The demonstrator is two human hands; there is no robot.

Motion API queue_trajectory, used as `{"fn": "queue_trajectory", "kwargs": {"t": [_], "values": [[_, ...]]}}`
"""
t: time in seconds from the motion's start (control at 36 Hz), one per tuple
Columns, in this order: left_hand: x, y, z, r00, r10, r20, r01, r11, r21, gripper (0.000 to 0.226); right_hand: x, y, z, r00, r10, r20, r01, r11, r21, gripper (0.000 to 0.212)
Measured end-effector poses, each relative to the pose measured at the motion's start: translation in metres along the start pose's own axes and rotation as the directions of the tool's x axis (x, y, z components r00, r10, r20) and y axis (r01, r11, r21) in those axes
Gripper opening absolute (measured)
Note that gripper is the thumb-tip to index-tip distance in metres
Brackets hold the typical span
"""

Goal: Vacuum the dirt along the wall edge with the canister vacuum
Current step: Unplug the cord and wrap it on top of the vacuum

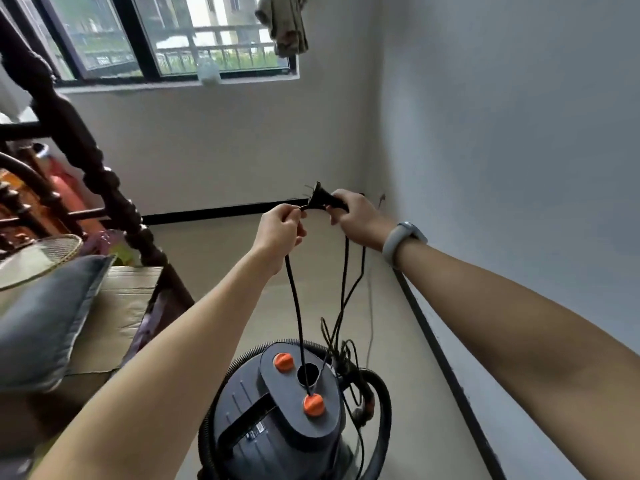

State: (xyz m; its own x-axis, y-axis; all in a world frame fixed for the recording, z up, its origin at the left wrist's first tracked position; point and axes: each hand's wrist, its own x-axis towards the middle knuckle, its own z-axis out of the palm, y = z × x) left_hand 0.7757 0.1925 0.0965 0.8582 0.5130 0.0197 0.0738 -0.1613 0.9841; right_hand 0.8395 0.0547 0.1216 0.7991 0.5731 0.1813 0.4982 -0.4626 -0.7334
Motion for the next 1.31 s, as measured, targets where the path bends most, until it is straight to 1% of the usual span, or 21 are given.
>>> {"fn": "queue_trajectory", "kwargs": {"t": [0.08, 0.17, 0.22, 0.28, 0.33, 0.39, 0.44, 0.53, 0.58, 0.67, 0.72, 0.78, 0.83, 0.92, 0.97, 1.06, 1.14, 1.19, 1.25, 1.28, 1.31], "values": [[0.028, -0.011, -0.015, 0.997, -0.050, -0.065, 0.044, 0.996, -0.082, 0.031, 0.021, -0.004, 0.022, 1.000, 0.011, 0.015, -0.011, 1.000, 0.013, 0.016], [0.059, -0.026, -0.041, 0.984, -0.092, -0.153, 0.076, 0.992, -0.105, 0.030, 0.040, -0.002, 0.046, 0.999, 0.030, 0.016, -0.030, 0.999, -0.021, 0.025], [0.077, -0.041, -0.066, 0.967, -0.115, -0.229, 0.091, 0.990, -0.110, 0.031, 0.052, 0.003, 0.064, 0.996, 0.090, -0.016, -0.090, 0.996, -0.020, 0.027], [0.092, -0.062, -0.093, 0.944, -0.141, -0.298, 0.112, 0.987, -0.112, 0.031, 0.062, 0.010, 0.082, 0.982, 0.172, -0.078, -0.169, 0.985, 0.042, 0.025], [0.101, -0.083, -0.117, 0.919, -0.173, -0.354, 0.139, 0.983, -0.119, 0.030, 0.068, 0.016, 0.098, 0.953, 0.284, -0.108, -0.264, 0.950, 0.166, 0.022], [0.105, -0.103, -0.136, 0.899, -0.186, -0.396, 0.161, 0.982, -0.097, 0.029, 0.070, 0.020, 0.114, 0.893, 0.446, -0.058, -0.398, 0.845, 0.358, 0.020], [0.105, -0.123, -0.153, 0.888, -0.156, -0.433, 0.167, 0.986, -0.013, 0.022, 0.068, 0.023, 0.129, 0.821, 0.569, 0.044, -0.506, 0.690, 0.518, 0.025], [0.098, -0.151, -0.178, 0.882, -0.094, -0.462, 0.164, 0.980, 0.114, 0.017, 0.062, 0.034, 0.159, 0.747, 0.641, 0.176, -0.564, 0.471, 0.678, 0.024], [0.089, -0.170, -0.196, 0.883, -0.067, -0.464, 0.192, 0.955, 0.227, 0.019, 0.054, 0.044, 0.182, 0.703, 0.668, 0.244, -0.596, 0.367, 0.714, 0.023], [0.067, -0.200, -0.222, 0.905, -0.032, -0.425, 0.236, 0.868, 0.437, 0.021, 0.037, 0.057, 0.218, 0.644, 0.693, 0.323, -0.637, 0.251, 0.729, 0.021], [0.045, -0.223, -0.238, 0.924, -0.021, -0.383, 0.240, 0.812, 0.533, 0.021, 0.025, 0.063, 0.240, 0.611, 0.696, 0.377, -0.635, 0.147, 0.759, 0.021], [0.022, -0.248, -0.251, 0.947, -0.047, -0.318, 0.247, 0.741, 0.624, 0.022, 0.011, 0.066, 0.258, 0.576, 0.702, 0.418, -0.616, 0.037, 0.787, 0.024], [-0.001, -0.271, -0.262, 0.946, -0.128, -0.298, 0.302, 0.686, 0.662, 0.023, -0.006, 0.070, 0.272, 0.538, 0.717, 0.443, -0.615, -0.026, 0.788, 0.027], [-0.029, -0.299, -0.273, 0.897, -0.215, -0.387, 0.423, 0.671, 0.609, 0.022, -0.032, 0.079, 0.287, 0.501, 0.752, 0.428, -0.679, 0.036, 0.733, 0.028], [-0.040, -0.309, -0.274, 0.857, -0.257, -0.447, 0.490, 0.677, 0.549, 0.021, -0.044, 0.087, 0.293, 0.503, 0.755, 0.420, -0.716, 0.093, 0.692, 0.028], [-0.046, -0.314, -0.264, 0.846, -0.285, -0.451, 0.492, 0.744, 0.453, 0.018, -0.048, 0.096, 0.301, 0.522, 0.717, 0.462, -0.768, 0.159, 0.620, 0.028], [-0.054, -0.312, -0.247, 0.885, -0.270, -0.379, 0.422, 0.808, 0.411, 0.014, -0.040, 0.096, 0.317, 0.501, 0.705, 0.502, -0.816, 0.192, 0.545, 0.026], [-0.060, -0.311, -0.238, 0.922, -0.265, -0.283, 0.371, 0.813, 0.448, 0.012, -0.031, 0.096, 0.326, 0.498, 0.727, 0.473, -0.845, 0.285, 0.453, 0.029], [-0.067, -0.314, -0.234, 0.950, -0.260, -0.170, 0.311, 0.792, 0.526, 0.010, -0.023, 0.094, 0.332, 0.516, 0.728, 0.450, -0.856, 0.419, 0.303, 0.031], [-0.071, -0.316, -0.234, 0.955, -0.267, -0.128, 0.291, 0.765, 0.574, 0.010, -0.019, 0.092, 0.333, 0.521, 0.730, 0.442, -0.853, 0.462, 0.243, 0.031], [-0.074, -0.319, -0.235, 0.953, -0.282, -0.112, 0.288, 0.730, 0.620, 0.010, -0.016, 0.090, 0.332, 0.513, 0.745, 0.426, -0.857, 0.472, 0.207, 0.032]]}}
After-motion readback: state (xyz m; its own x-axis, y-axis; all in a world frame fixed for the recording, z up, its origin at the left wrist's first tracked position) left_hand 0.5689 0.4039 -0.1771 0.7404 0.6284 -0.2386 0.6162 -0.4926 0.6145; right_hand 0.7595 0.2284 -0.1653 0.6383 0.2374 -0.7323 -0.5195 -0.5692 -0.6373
